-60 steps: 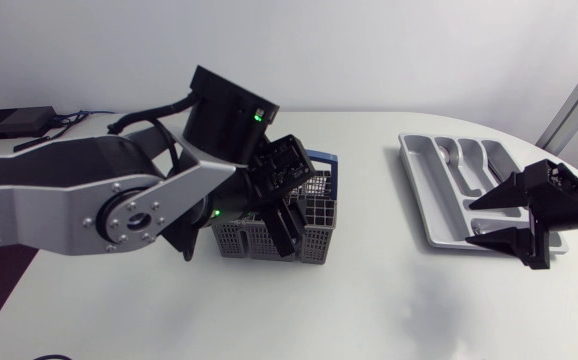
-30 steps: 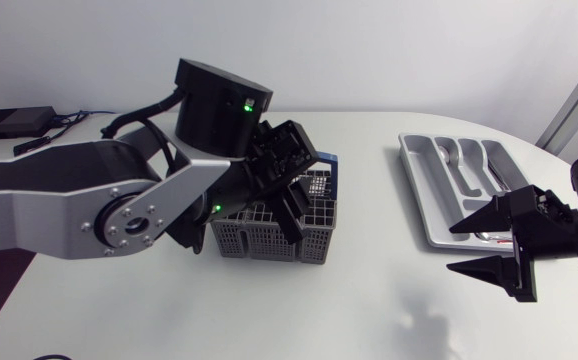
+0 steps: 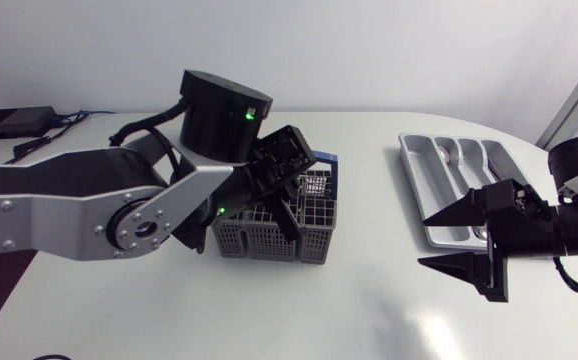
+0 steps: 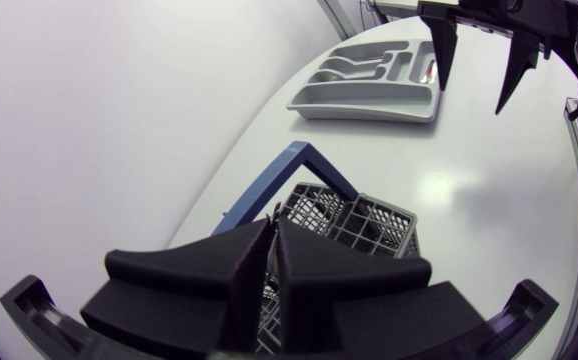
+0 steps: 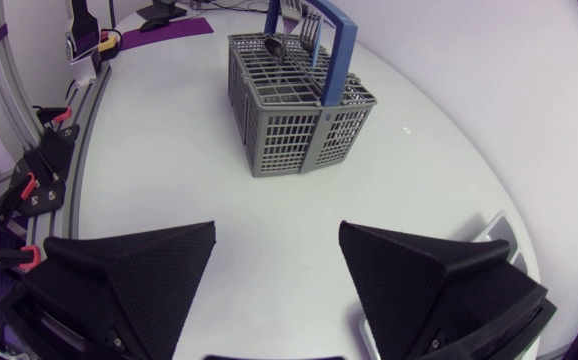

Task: Unload the cutlery basket into the drawer organizer.

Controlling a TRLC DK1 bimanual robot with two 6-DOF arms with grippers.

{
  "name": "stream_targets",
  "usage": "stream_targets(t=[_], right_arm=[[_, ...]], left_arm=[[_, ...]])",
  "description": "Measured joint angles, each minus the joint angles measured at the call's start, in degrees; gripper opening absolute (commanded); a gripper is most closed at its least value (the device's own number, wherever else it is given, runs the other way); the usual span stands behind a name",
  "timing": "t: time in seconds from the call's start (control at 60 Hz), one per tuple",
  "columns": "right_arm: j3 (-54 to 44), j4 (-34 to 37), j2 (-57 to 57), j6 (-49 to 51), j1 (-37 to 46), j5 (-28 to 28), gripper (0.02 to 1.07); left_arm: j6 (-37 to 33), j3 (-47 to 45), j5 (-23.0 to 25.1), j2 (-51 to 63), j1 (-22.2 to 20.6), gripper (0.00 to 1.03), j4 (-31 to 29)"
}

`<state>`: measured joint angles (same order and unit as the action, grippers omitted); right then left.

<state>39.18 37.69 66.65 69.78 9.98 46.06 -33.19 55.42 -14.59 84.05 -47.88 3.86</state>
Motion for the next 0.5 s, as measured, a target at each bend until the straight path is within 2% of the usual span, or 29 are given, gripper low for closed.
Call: stream_targets(t=[0.5], right_arm=[[-1.0,-3.5,-1.7,-6.3,-4.6,-1.3,0.91]], left_arm=[[-0.1,0.6,-3.1,-5.2,-1.0,0.03,-2.9]])
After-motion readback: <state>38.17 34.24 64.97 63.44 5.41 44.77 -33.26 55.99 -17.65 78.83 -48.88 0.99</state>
